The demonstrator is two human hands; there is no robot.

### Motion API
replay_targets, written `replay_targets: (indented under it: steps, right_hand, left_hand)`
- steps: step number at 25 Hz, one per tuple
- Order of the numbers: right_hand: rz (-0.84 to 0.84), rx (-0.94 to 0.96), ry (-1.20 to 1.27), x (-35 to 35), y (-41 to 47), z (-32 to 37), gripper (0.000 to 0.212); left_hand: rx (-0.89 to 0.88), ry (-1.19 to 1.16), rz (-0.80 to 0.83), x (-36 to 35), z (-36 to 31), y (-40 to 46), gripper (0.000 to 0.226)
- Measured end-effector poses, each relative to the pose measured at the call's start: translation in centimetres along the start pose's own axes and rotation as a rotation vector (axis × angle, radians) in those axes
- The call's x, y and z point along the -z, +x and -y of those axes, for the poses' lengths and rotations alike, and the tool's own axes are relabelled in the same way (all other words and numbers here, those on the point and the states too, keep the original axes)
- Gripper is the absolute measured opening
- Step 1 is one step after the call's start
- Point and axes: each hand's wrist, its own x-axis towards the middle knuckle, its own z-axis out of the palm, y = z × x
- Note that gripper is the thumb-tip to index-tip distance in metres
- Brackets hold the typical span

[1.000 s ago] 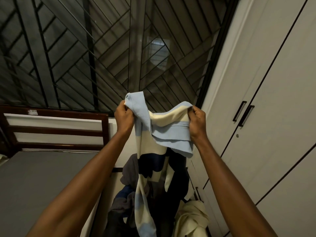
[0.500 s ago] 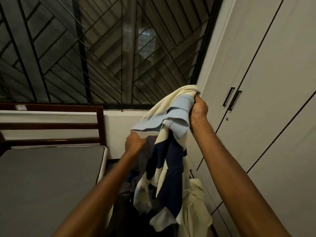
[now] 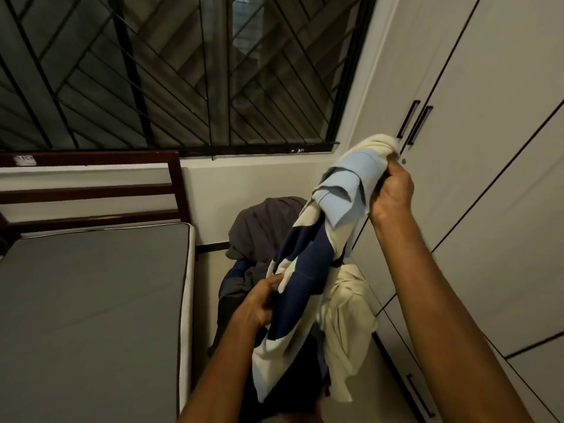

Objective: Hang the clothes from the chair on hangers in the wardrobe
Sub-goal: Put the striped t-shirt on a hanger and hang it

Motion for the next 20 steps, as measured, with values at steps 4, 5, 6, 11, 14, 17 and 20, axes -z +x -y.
replay_targets:
  steps: [4,5,6,11,14,17,20]
  right_hand:
    - [-0.126,0.003,-0.035,7.9,-2.6,3.2,0.024]
    - [-0.161,-0.007,-0.063,10.0,-3.4,3.6,0.023]
    - [-0.196,-0.015,-0.076,12.2,-4.0,3.8,0.023]
    - [-0.317,-0.107,-0.081,22.0,-8.2,2.7,0.027]
    - [-0.375,-0.152,-0.127,25.9,-12.1,1.7,0.025]
    - [-0.442,-0.23,-0.519,28.9,-15.4,1.4,0.024]
    - [-0.337,-0.448,-1.052,33.0,-17.8,0.2,0.013]
  left_hand:
    - [0.079,-0.075,0.217,-1.0,-1.8,0.2,0.048]
    - [0.097,-0.167,0.242,-1.0,-2.6,0.0,0.052]
    - [0.101,-0.266,0.318,-1.2,-2.8,0.1,0.048]
    - [0.03,-0.078,0.49,-4.6,-2.4,-2.1,0.03]
    - [-0.248,0.165,0.384,-7.3,-1.0,-3.4,0.03]
    - [-0.535,0.572,0.373,-8.7,0.2,-5.7,0.02]
    - [-0.758,0.794,0.344,-9.0,2.5,-8.0,0.018]
